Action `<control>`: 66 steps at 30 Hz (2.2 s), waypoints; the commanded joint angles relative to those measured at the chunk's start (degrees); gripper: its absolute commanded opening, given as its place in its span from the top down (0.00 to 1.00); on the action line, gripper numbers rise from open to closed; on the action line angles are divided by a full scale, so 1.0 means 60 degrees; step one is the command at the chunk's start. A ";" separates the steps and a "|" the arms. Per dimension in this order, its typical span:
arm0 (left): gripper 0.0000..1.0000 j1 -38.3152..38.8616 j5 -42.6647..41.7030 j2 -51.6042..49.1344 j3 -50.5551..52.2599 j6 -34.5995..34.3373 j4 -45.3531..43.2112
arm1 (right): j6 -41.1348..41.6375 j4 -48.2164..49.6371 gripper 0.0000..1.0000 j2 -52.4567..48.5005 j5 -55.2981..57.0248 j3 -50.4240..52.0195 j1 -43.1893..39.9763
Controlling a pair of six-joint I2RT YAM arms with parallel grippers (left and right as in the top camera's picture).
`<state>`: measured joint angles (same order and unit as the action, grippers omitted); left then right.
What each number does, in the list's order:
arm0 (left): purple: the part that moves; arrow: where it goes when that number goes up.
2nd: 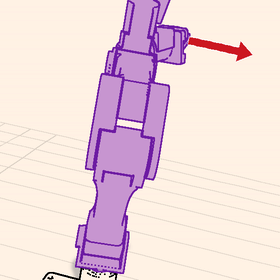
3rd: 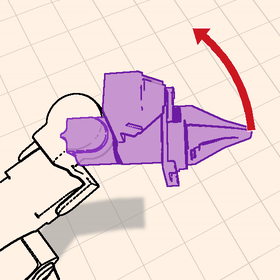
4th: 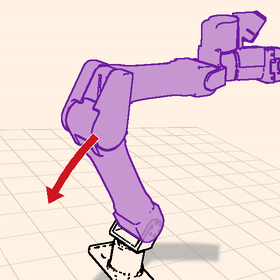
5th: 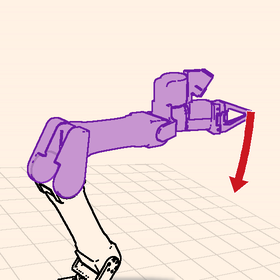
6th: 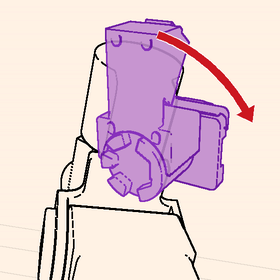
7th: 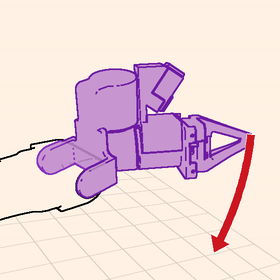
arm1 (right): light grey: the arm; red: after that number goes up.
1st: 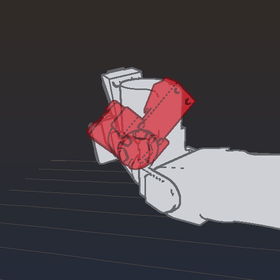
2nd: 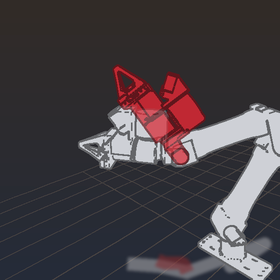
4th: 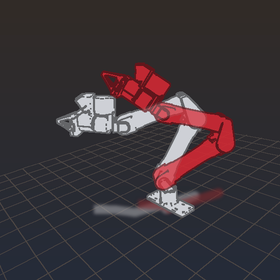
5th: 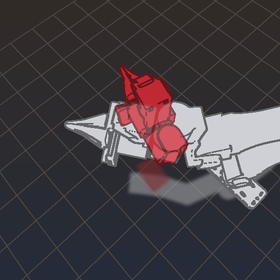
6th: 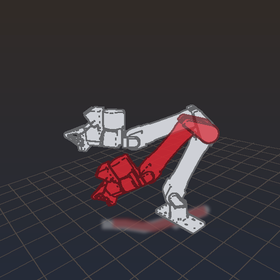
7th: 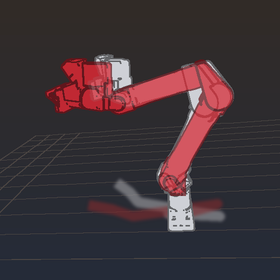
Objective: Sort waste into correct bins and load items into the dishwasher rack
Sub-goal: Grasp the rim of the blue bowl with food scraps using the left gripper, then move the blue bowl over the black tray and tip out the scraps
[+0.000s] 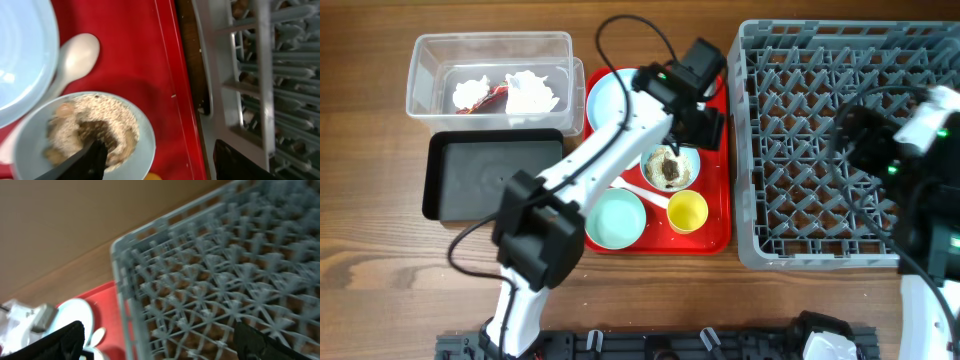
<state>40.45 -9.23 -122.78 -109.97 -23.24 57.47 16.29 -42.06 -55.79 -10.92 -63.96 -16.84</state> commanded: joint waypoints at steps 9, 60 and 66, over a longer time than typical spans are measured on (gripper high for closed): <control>0.49 0.1071 0.3107 -0.1100 0.0087 -0.2510 -0.0189 | -0.0474 -0.0572 0.04 -0.0211 -0.0474 -0.0211 -0.0729; 0.96 -0.1053 0.0510 0.2233 -0.0255 -0.2135 0.2914 | -0.0710 -0.0747 0.04 -0.0211 -0.0477 -0.0211 -0.0725; 0.96 -0.2368 0.0277 0.2612 -0.0240 -0.0933 0.4736 | -0.0703 -0.0758 0.03 -0.0211 -0.0481 -0.0211 -0.0725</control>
<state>29.74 -5.10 -109.43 -110.41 -34.46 83.07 13.15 -46.70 -57.01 -13.06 -64.14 -20.95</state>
